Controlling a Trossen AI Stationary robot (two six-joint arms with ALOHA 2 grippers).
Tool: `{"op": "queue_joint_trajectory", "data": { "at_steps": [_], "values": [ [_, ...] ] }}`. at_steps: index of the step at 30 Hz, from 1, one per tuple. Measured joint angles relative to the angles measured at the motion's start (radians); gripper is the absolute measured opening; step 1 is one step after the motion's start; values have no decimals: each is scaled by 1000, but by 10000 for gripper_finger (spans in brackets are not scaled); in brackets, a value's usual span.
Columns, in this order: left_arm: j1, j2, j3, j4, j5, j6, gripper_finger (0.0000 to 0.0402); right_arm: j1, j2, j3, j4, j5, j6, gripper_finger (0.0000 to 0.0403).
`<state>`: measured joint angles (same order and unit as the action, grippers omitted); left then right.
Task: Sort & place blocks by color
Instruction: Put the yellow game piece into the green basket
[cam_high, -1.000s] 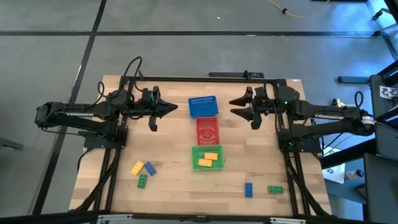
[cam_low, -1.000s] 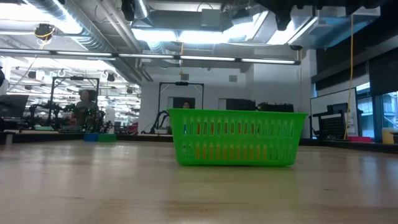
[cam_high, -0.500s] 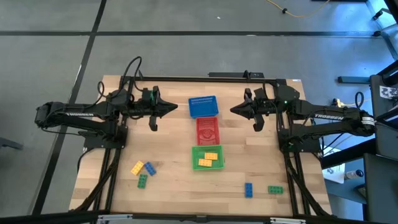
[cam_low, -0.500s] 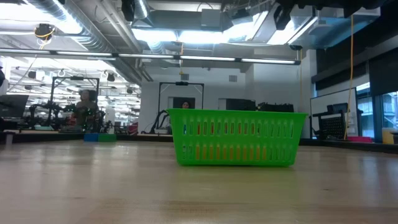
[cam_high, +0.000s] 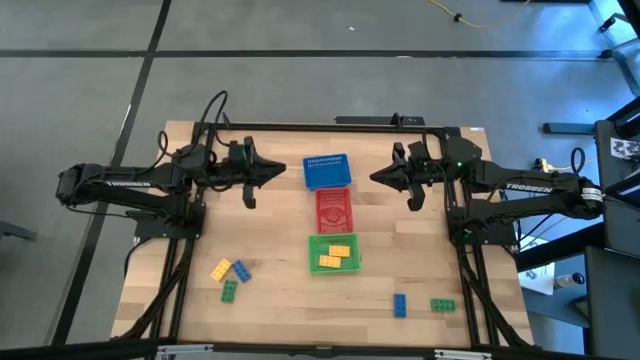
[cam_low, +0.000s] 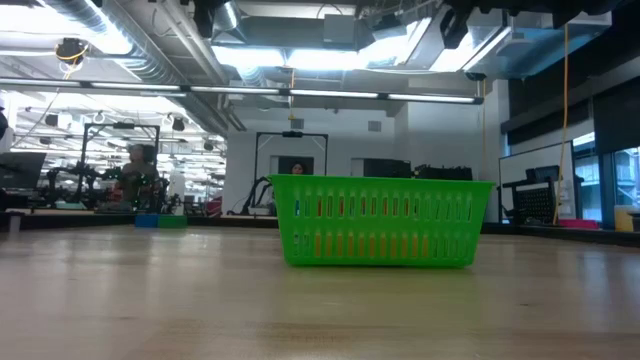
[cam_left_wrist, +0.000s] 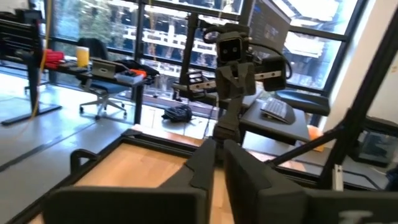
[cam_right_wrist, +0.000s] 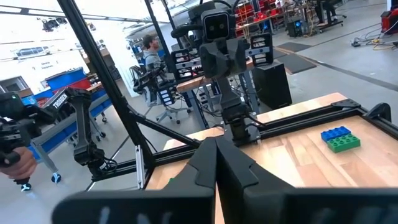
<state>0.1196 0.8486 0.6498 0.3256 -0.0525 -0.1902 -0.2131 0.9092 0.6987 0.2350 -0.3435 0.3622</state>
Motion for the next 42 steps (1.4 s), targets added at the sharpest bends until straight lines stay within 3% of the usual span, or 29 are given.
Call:
{"op": "queue_joint_trajectory", "data": {
  "at_steps": [8, 13, 18, 26, 31, 35, 40, 42],
  "values": [
    [0, 0, 0, 0, -40, -6, 146, 0, 0, 0, 0, 0, 3, 1],
    [0, 0, 0, 0, -40, -9, 196, 0, 0, 0, 0, 0, 3, 0],
    [0, 0, 0, 0, -40, -9, 218, 0, 0, 0, 0, 0, 3, 0],
    [0, 0, 1, -26, -89, -12, 220, 0, 0, 0, 0, 0, 3, 0],
    [-17, 1, 87, -322, -151, -128, 217, 0, 0, 0, -2, 0, 2, 0],
    [-74, 41, 230, -695, -182, -235, 216, 0, 0, -1, -24, 0, -5, 0],
    [-190, 126, 357, -1141, -217, -469, 216, 0, 1, -2, -45, -23, -25, 0],
    [-244, 162, 369, -1248, -222, -600, 216, 0, 1, -2, -45, -27, -26, 0]
  ]
}}
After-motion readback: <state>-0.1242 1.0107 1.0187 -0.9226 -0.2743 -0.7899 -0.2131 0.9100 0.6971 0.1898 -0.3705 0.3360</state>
